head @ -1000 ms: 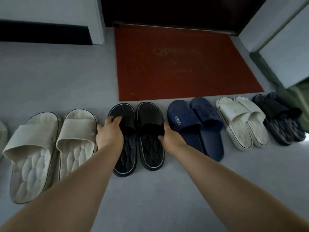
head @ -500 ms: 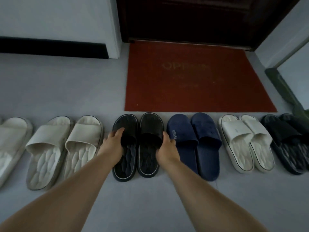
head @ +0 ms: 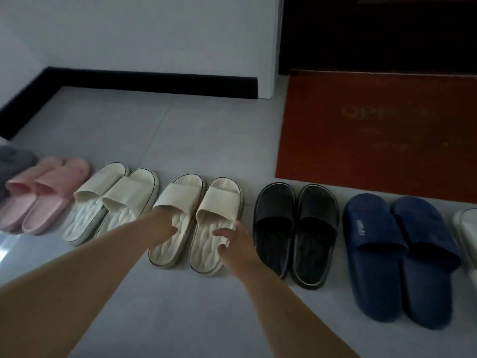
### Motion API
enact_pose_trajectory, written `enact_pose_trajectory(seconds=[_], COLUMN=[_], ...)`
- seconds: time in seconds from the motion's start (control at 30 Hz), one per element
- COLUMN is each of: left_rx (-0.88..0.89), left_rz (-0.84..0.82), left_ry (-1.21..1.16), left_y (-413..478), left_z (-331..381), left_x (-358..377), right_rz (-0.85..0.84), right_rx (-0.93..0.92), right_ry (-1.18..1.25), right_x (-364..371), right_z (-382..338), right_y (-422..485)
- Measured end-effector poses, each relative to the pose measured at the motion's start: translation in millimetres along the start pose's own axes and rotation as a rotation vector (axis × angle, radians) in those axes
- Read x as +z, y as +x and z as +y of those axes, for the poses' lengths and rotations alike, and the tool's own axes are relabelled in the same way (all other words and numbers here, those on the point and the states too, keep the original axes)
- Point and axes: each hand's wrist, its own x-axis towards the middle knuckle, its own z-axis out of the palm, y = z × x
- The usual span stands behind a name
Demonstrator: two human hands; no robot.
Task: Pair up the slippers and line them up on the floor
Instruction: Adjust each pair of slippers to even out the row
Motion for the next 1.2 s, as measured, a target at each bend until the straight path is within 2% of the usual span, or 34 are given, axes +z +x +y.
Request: enact_pose_trajectory(seconds=[0.07,0.17,0.27,0.43,0.7,0.83,1.0,1.1,1.13,1.2], left_rx=[0.043,0.207,0.340,0.482,0.566,0.582,0.572,0.610,0.661,0.786], left_rz=[-0.073,-0.006,0.025,0.012,0.066,0.085,0.069,-0.020,-0.066,-0.144], left_ry=[-0.020,-0.112,-0.062,0.037,0.034,-0.027,-0.068,-0.052,-0.019,0.111], left_y=[26,53,67,84,98,99,101,91,87,79], left_z=[-24,-46,-45,-43,-47,-44,-40,-45,-51,-74], left_x=[22,36,32,29,27,25,24,19,12,-11], right_rz=[0.018,0.128,0.255,0.332,0.367,0.379,0.440,0.452,0.495,0.720], right_rx=[-0.002,0.098,0.183,0.195,0.143,0.206,0.239,0.311,0.344,0.311], right_ry=[-0.053,-0.152,-0.098,-0.092,-0.171,-0.263,-0.304,-0.269,-0.287,-0.328], right_x=[13,31,43,49,49,42,42,47,52,79], right_z=[1,0,-6,-5,-9,-4,7,8,0,-25], right_y=[15,41,51,57,63,73,88,92,92,88])
